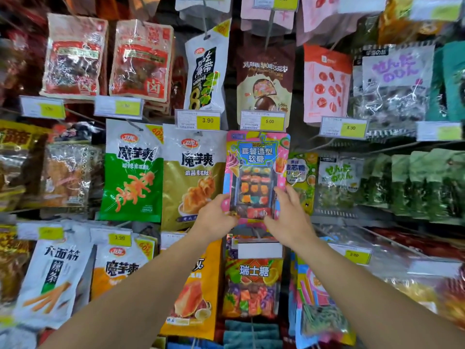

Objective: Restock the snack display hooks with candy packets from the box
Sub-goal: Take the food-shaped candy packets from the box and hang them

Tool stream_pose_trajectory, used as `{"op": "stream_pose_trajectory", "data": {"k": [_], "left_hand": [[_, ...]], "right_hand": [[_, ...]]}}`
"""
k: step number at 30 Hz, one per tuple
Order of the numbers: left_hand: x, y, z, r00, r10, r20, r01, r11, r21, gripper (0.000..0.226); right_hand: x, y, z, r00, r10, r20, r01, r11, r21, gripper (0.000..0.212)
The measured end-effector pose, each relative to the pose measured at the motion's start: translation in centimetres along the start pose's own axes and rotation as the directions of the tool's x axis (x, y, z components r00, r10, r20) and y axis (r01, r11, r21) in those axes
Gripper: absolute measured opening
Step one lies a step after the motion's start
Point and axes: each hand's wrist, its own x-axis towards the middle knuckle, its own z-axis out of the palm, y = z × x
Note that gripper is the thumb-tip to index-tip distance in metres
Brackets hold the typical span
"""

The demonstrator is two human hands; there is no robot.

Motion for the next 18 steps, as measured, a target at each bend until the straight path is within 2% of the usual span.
{"op": "stream_pose_trajectory", "data": {"k": [3,7,9,11,14,18], "left_hand": [[-1.2,-0.4,-0.8,1.0,0.012,0.01,-0.012,1.0,0.02,0.073],[-3.7,-0.8,-2.3,0.998,0.058,0.027,-0.059,0.998,0.019,0.067],[-5.7,-1.4,-3.3,0.997,0.071,0.028,-0.069,0.996,-0.051,0.072],[-7.5,-2.3,-3.9,0.997,0.072,0.035,-0.069,0.994,-0.087,0.065],[-10.7,-4.9,-4.4,0.995,0.08,0.058,-0.08,0.997,-0.006,0.055],[-16.0,-10.7,-4.6,0.981,0.06,0.183,-0.087,0.986,0.144,0.051]], "right_hand": [[-1.2,-0.8,-0.2,1.0,-0.006,0.025,0.007,1.0,-0.029,0.077],[-3.5,-2.8,-0.5,0.999,-0.006,0.04,0.009,0.997,-0.078,0.074],[-5.5,-4.2,-0.2,0.999,-0.018,0.048,0.022,0.995,-0.097,0.074],[-7.5,-5.4,0.3,0.998,-0.038,0.055,0.043,0.993,-0.109,0.073],[-11.6,-7.2,1.7,0.996,-0.03,0.088,0.04,0.993,-0.112,0.07],[-18.2,-9.1,5.0,0.984,0.046,0.171,-0.016,0.985,-0.171,0.069]]}}
